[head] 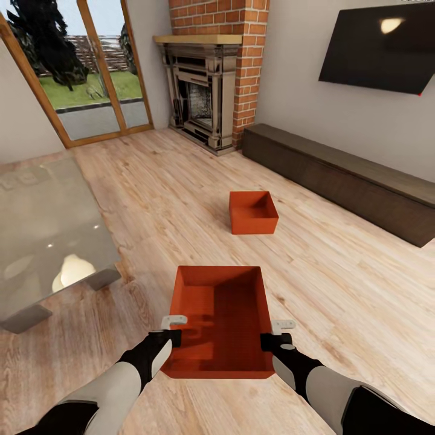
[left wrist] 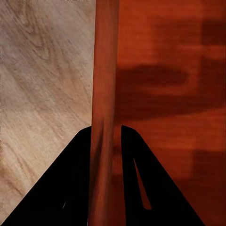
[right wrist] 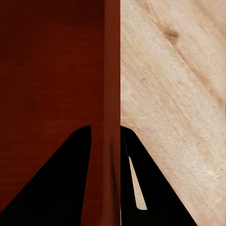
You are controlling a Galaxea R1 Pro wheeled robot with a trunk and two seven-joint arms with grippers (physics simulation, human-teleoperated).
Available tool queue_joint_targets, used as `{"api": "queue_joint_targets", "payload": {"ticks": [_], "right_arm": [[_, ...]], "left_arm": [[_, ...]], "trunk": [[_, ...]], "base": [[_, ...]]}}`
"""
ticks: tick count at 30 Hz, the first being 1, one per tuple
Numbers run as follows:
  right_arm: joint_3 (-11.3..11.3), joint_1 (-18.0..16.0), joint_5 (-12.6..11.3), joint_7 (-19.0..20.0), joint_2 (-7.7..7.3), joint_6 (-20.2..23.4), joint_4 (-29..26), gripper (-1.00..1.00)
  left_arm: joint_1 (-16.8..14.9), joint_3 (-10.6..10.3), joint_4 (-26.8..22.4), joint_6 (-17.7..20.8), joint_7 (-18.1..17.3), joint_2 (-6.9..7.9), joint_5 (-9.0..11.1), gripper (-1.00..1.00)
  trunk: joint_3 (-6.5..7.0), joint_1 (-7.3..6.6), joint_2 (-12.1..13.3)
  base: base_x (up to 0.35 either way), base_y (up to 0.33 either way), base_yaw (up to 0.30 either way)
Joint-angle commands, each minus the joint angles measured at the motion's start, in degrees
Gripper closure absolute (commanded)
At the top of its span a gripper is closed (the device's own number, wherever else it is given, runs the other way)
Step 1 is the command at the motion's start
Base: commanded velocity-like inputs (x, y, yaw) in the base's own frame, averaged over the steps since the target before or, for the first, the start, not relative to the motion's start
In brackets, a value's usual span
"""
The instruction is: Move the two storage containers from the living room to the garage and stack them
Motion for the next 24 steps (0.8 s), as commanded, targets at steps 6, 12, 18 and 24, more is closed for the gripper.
{"api": "queue_joint_targets", "payload": {"ticks": [6, 12, 18, 24], "right_arm": [[-0.1, -0.1, 0.3, -0.8, -0.97, -0.9, 0.0, 1.00], [-0.1, -0.1, 0.3, -0.8, -1.03, -0.9, 0.0, 1.00], [-0.1, -0.1, 0.3, -0.9, -1.04, -1.0, 0.0, 1.00], [-0.1, -0.1, 0.3, -0.9, -1.11, -1.0, 0.0, 1.00]], "left_arm": [[0.0, 0.2, 0.1, 0.5, 0.7, 0.38, -0.5, 1.00], [0.0, 0.2, 0.1, 0.5, 0.7, 0.38, -0.5, 1.00], [0.0, 0.3, 0.1, 0.5, 0.7, 0.44, -0.5, 1.00], [0.0, 0.3, 0.0, 0.5, 0.7, 0.41, -0.6, 1.00]], "trunk": [[1.05, -1.33, 2.4], [2.12, -2.64, 4.8], [3.20, -3.96, 7.2], [4.28, -5.28, 9.6]], "base": [[0.000, 0.000, 0.000], [0.000, 0.000, 0.000], [0.000, 0.000, 0.000], [0.000, 0.000, 0.000]]}}
